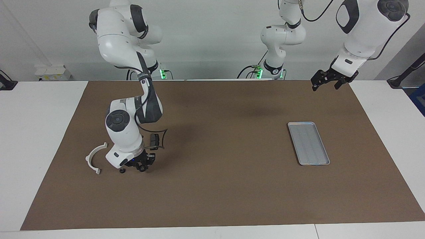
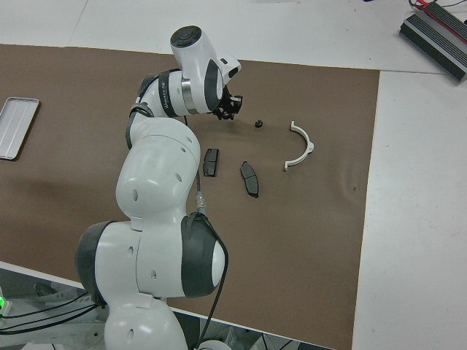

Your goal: Place bearing gear from tray to pile

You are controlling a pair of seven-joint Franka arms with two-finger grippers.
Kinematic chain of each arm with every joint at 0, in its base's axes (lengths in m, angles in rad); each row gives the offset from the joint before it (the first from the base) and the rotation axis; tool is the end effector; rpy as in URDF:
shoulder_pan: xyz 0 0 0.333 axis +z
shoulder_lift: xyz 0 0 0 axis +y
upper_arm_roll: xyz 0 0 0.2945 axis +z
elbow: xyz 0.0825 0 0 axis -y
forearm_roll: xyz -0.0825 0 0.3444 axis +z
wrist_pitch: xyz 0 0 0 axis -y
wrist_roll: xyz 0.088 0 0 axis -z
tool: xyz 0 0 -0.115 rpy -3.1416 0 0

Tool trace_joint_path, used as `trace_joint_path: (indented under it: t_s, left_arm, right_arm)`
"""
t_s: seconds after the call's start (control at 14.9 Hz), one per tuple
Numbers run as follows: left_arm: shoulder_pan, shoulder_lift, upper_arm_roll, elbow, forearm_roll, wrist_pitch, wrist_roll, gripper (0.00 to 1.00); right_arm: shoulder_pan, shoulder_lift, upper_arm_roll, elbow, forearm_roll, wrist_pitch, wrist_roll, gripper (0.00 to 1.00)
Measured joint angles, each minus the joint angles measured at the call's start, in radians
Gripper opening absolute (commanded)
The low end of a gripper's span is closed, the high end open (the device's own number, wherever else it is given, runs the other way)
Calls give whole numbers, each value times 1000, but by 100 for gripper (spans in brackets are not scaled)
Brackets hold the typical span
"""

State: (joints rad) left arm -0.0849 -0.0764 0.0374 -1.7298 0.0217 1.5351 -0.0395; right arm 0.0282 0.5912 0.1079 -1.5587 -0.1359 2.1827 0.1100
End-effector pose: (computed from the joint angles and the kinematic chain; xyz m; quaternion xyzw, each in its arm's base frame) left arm 0.4832 -0.0198 0.5622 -0.9982 0.0044 0.0587 0.0120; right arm 0.6540 0.0734 0.3019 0.9986 0.0414 0.0217 0.0240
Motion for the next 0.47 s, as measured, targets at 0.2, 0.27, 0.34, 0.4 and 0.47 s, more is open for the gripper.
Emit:
trace_joint_path:
  t_s: [0.2, 0.27, 0.34, 0.4, 0.47]
  left_arm:
    - [0, 0, -1, 0, 0, 0, 0, 100]
    - [0, 0, -1, 0, 0, 0, 0, 100]
    - [0, 0, -2, 0, 0, 0, 0, 100]
    - [0, 0, -2, 0, 0, 0, 0, 100]
    - [0, 0, -3, 0, -1, 0, 0, 100]
  right_arm:
    - [-14, 11, 0, -34, 0, 63, -16, 0]
    - [-17, 11, 1, -37, 0, 66, -17, 0]
    - [-17, 11, 1, -37, 0, 66, -17, 0]
    - [-17, 11, 1, -37, 0, 66, -17, 24]
    - [-17, 11, 1, -37, 0, 66, -17, 99]
